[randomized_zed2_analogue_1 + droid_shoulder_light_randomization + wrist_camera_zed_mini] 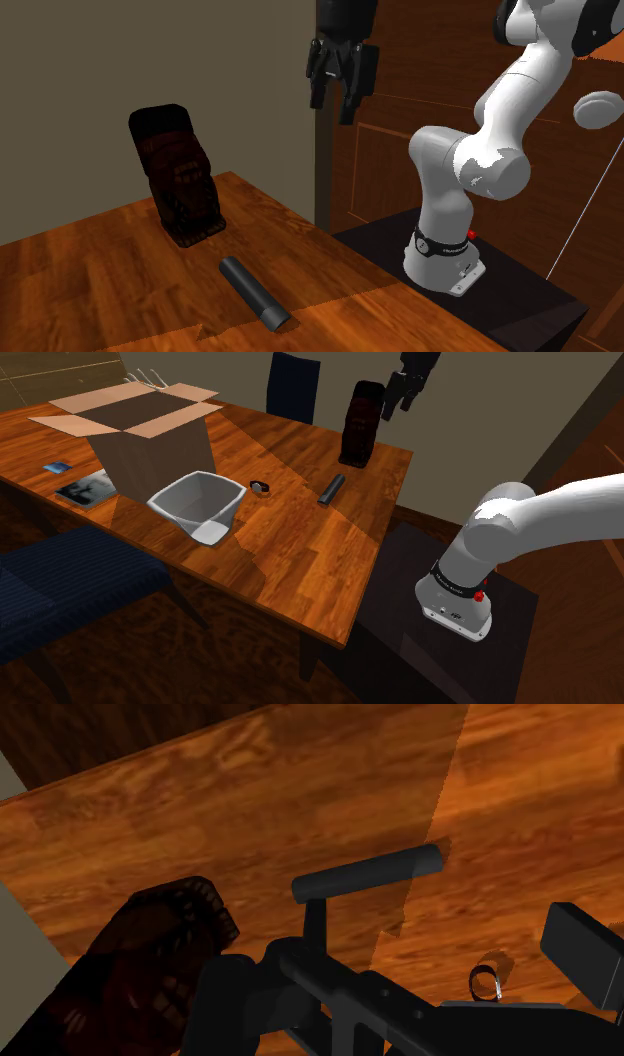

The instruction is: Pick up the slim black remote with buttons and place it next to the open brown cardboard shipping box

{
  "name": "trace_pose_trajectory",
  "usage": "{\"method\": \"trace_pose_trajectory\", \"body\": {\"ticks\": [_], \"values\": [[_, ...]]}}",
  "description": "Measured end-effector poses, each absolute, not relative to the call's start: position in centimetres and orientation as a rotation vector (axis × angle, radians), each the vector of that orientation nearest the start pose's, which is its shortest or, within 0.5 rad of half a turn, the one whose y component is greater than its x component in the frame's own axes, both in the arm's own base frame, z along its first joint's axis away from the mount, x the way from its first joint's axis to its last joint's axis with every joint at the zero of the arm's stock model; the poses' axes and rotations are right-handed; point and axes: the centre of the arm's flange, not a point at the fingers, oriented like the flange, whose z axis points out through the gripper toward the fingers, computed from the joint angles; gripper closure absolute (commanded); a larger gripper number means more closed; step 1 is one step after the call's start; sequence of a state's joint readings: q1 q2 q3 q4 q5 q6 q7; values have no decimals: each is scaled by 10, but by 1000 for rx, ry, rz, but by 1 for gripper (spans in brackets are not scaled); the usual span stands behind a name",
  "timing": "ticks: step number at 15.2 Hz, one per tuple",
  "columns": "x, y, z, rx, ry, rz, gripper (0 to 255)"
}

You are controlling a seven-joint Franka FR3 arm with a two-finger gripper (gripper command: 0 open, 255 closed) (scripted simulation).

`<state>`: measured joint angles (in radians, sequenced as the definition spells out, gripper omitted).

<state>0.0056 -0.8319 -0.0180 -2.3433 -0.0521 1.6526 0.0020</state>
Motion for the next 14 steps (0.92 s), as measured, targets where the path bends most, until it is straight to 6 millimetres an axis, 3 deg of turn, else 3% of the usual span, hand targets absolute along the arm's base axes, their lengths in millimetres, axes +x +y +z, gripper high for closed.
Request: {"method": "trace_pose_trajectory", "body": {"ticks": [4,14], "values": [[323,-5,598,-3152,184,-181,0],[409,-17,485,-2918,974,20,0]]}}
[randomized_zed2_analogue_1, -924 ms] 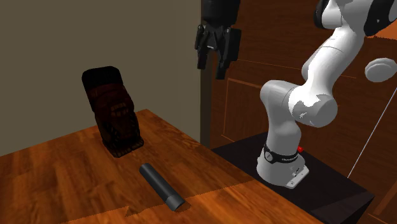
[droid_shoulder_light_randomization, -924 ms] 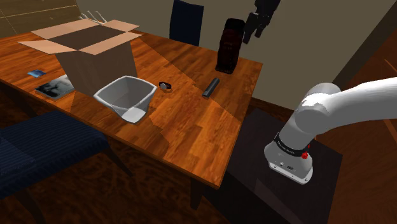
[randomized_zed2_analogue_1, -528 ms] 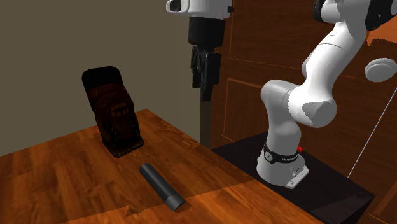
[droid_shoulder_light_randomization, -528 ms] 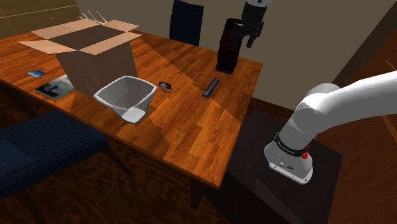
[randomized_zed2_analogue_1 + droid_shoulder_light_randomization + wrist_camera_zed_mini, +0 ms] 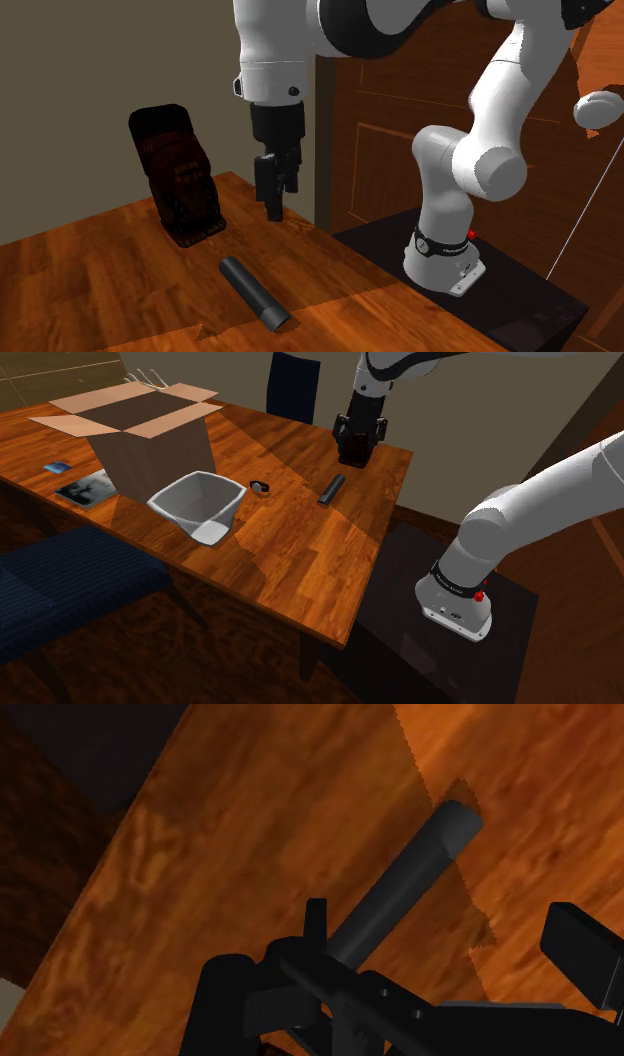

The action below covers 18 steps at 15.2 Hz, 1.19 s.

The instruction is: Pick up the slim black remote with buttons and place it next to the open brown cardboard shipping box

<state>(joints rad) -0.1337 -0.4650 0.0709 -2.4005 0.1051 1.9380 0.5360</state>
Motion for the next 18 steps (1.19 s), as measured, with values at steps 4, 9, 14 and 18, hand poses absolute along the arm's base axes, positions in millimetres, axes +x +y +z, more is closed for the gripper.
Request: {"method": "trace_pose_trajectory", "body": {"ticks": [4,9,14,18], "values": [[437,-24,443,-2765,1265,100,0],[468,-43,385,-2533,1598,194,0],[480,-50,337,-2396,1759,241,0],[479,-47,316,-2390,1766,242,0]]}}
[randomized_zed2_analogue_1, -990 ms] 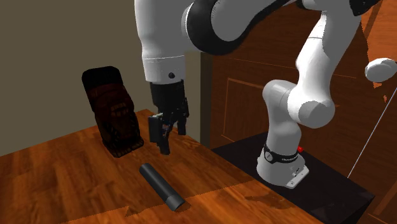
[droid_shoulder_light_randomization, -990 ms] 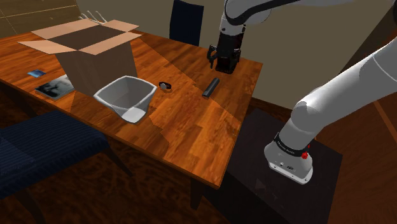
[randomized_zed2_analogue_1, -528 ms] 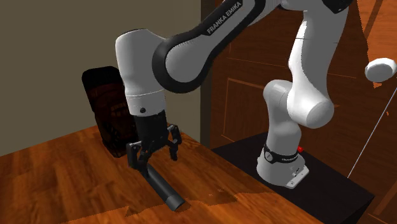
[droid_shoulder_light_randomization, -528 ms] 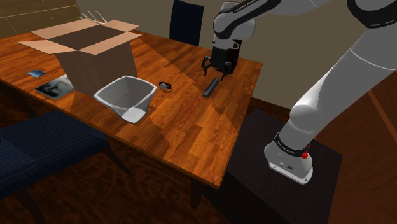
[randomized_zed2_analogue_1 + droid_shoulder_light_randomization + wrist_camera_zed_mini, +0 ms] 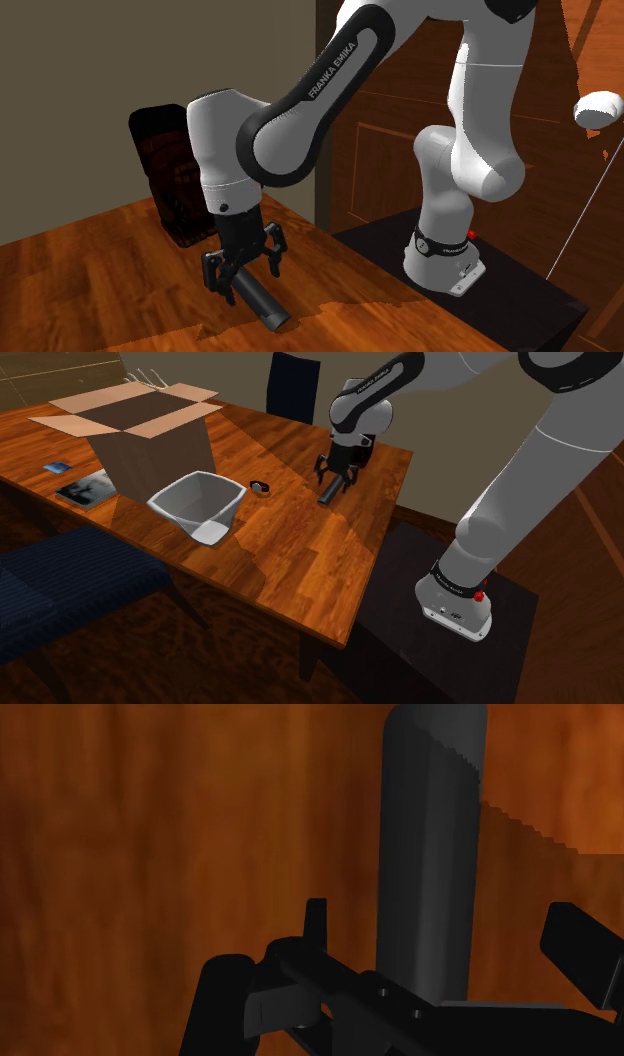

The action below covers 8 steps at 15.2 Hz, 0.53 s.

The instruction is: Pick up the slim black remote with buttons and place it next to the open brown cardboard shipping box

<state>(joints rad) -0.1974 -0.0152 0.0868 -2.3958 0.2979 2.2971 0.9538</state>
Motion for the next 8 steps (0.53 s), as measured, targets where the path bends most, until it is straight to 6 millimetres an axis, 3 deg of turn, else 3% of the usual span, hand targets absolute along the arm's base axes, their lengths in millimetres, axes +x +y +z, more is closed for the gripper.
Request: {"method": "trace_pose_trajectory", "body": {"ticks": [7,8], "values": [[480,-45,308,-2390,1766,242,0],[480,-45,308,-2390,1766,242,255]]}}
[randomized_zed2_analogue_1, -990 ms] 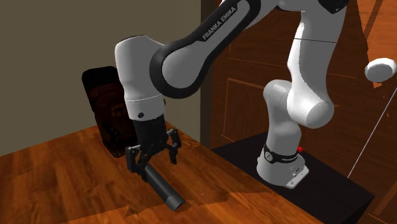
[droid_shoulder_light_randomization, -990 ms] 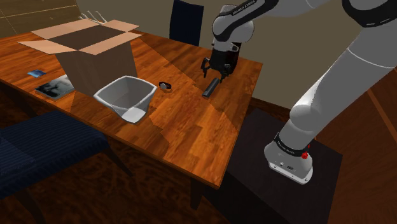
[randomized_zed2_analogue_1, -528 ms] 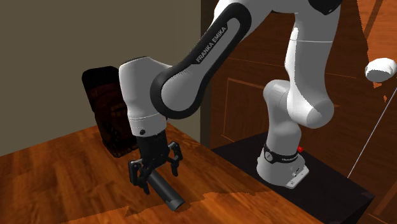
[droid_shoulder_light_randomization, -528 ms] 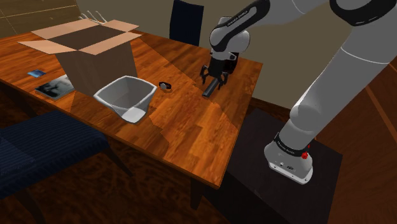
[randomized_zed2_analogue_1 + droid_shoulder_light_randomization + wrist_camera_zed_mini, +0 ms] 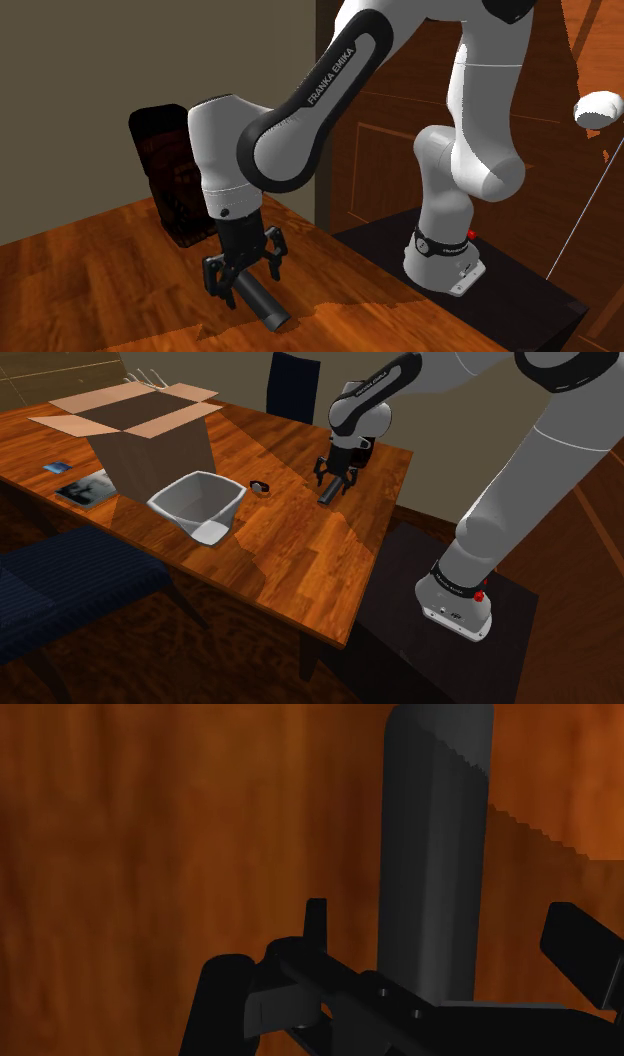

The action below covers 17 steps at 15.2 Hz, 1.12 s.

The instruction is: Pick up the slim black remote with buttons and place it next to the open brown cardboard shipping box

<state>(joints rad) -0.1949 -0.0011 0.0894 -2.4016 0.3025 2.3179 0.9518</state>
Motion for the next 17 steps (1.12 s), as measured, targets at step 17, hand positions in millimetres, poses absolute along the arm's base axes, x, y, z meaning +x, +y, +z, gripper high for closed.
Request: {"method": "trace_pose_trajectory", "body": {"ticks": [17], "values": [[480,-46,340,-2390,1766,241,255]]}}
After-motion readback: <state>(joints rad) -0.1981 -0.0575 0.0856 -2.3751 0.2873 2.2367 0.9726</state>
